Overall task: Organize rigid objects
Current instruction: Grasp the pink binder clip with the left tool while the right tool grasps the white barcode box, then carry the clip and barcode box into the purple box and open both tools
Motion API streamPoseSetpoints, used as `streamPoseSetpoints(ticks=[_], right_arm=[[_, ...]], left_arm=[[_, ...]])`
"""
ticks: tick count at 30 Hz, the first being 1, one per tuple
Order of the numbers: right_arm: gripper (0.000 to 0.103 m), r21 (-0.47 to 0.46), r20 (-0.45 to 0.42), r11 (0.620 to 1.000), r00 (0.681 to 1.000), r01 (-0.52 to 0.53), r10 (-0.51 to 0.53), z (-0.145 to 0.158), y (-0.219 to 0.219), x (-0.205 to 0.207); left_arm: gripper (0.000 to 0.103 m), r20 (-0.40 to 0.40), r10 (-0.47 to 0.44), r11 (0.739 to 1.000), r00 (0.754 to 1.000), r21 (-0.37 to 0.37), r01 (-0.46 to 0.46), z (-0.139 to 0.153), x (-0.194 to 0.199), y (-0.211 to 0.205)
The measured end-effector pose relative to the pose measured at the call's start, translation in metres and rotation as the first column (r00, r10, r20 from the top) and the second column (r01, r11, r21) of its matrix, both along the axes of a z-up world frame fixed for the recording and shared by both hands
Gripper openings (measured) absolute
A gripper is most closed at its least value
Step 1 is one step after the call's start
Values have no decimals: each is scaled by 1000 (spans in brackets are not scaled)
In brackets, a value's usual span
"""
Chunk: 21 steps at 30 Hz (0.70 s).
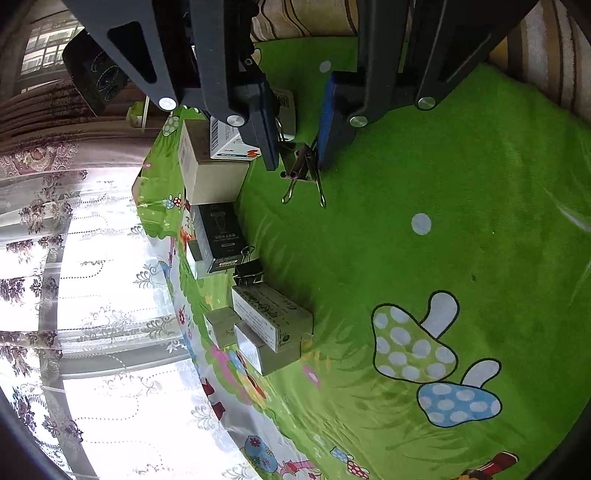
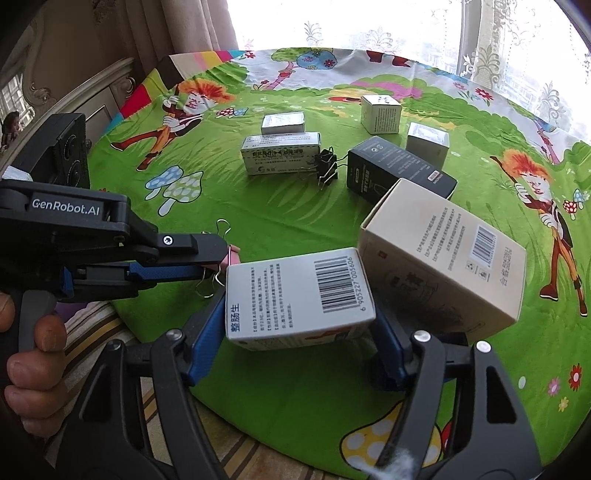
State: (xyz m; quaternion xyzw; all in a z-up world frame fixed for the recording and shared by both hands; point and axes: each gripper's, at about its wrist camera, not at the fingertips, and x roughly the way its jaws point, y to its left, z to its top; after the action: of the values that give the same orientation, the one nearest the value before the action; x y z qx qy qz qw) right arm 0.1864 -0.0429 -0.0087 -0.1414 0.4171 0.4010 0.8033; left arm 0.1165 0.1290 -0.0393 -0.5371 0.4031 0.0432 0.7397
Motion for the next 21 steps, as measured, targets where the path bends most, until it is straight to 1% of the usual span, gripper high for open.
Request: streamPoseSetpoints(ticks=[1,12,21], right_arm=[[75,5,3,1000,1000,0,0,1,-1,-1],[75,56,0,998,1000,8,-8,15,-7,-10],[75,87,-33,996,999,-22,25,25,0,-27]], left_arm=[[20,4,3,1000,1000,3,-3,1,-3,1],[20,41,55,998,998,10,-55,16,-40,10],[20,76,126,992,989,7,-127,24,-85,31]])
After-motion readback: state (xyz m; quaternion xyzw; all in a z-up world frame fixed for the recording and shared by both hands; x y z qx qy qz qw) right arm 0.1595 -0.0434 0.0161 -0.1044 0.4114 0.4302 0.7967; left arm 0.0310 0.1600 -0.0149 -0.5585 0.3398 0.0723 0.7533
